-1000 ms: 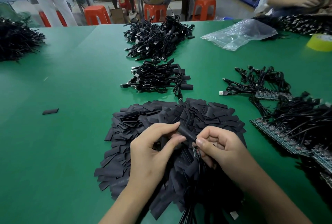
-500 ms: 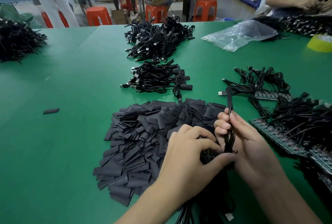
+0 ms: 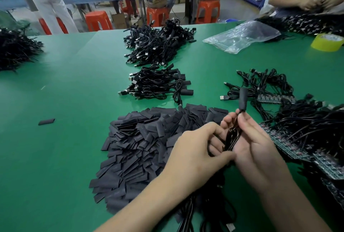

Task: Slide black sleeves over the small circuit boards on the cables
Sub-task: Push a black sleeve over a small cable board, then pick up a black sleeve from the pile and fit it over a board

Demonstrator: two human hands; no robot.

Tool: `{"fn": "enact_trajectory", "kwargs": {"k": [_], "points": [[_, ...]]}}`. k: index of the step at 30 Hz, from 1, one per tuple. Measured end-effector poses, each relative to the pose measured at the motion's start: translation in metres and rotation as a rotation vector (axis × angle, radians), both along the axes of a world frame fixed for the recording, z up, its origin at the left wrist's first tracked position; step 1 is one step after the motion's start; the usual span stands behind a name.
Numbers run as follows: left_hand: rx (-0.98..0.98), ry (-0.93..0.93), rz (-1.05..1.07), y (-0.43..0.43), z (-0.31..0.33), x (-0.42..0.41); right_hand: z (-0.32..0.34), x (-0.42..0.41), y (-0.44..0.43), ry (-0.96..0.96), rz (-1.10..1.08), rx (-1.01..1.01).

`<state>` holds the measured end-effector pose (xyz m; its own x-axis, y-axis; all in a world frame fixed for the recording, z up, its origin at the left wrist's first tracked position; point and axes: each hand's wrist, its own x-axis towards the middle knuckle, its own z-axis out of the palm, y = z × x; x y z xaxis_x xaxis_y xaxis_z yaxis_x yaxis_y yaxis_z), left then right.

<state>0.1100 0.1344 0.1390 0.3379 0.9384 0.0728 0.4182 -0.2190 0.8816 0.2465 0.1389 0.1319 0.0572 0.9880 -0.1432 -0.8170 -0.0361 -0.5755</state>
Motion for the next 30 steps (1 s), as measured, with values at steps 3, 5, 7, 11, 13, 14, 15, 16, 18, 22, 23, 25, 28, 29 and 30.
{"fn": "enact_trajectory", "kwargs": {"k": [3, 5, 7, 11, 13, 14, 15, 16, 18, 22, 23, 25, 28, 29, 30], "points": [[-0.032, -0.092, 0.026, 0.011, 0.004, 0.002, -0.003, 0.005, 0.004, -0.057, -0.059, 0.034], [-0.009, -0.120, 0.069, 0.028, 0.012, -0.006, -0.006, 0.008, 0.007, -0.127, -0.111, 0.039], [0.052, -0.095, 0.156, 0.056, 0.021, -0.022, -0.009, 0.011, 0.008, -0.202, -0.152, 0.026], [0.236, 0.126, 0.392, 0.125, 0.033, -0.053, -0.015, 0.011, 0.007, -0.272, -0.156, 0.023], [0.250, 0.212, 0.446, 0.158, 0.033, -0.062, -0.018, 0.009, 0.007, -0.298, -0.158, 0.028], [0.232, 0.246, 0.449, 0.170, 0.031, -0.067, -0.020, 0.009, 0.008, -0.313, -0.158, 0.031], [0.205, 0.279, 0.444, 0.179, 0.028, -0.070, -0.020, 0.009, 0.008, -0.329, -0.156, 0.033], [0.186, 0.321, 0.436, 0.183, 0.025, -0.073, -0.021, 0.010, 0.008, -0.342, -0.153, 0.035], [0.237, 0.453, 0.427, 0.178, 0.018, -0.075, -0.022, 0.011, 0.008, -0.361, -0.146, 0.041], [0.320, 0.505, 0.283, 0.121, 0.010, -0.064, -0.026, 0.010, 0.008, -0.410, -0.128, 0.053], [0.274, 0.515, 0.212, 0.101, 0.010, -0.060, -0.027, 0.009, 0.009, -0.430, -0.126, 0.053], [0.206, 0.580, 0.106, 0.063, 0.010, -0.054, -0.029, 0.008, 0.008, -0.470, -0.120, 0.057], [0.210, 0.780, 0.021, 0.020, 0.009, -0.049, -0.031, 0.007, 0.007, -0.548, -0.101, 0.085], [0.220, 0.830, 0.009, 0.011, 0.009, -0.048, -0.031, 0.007, 0.007, -0.580, -0.096, 0.097], [0.230, 0.853, 0.006, 0.005, 0.008, -0.047, -0.032, 0.007, 0.006, -0.618, -0.091, 0.110]]}}
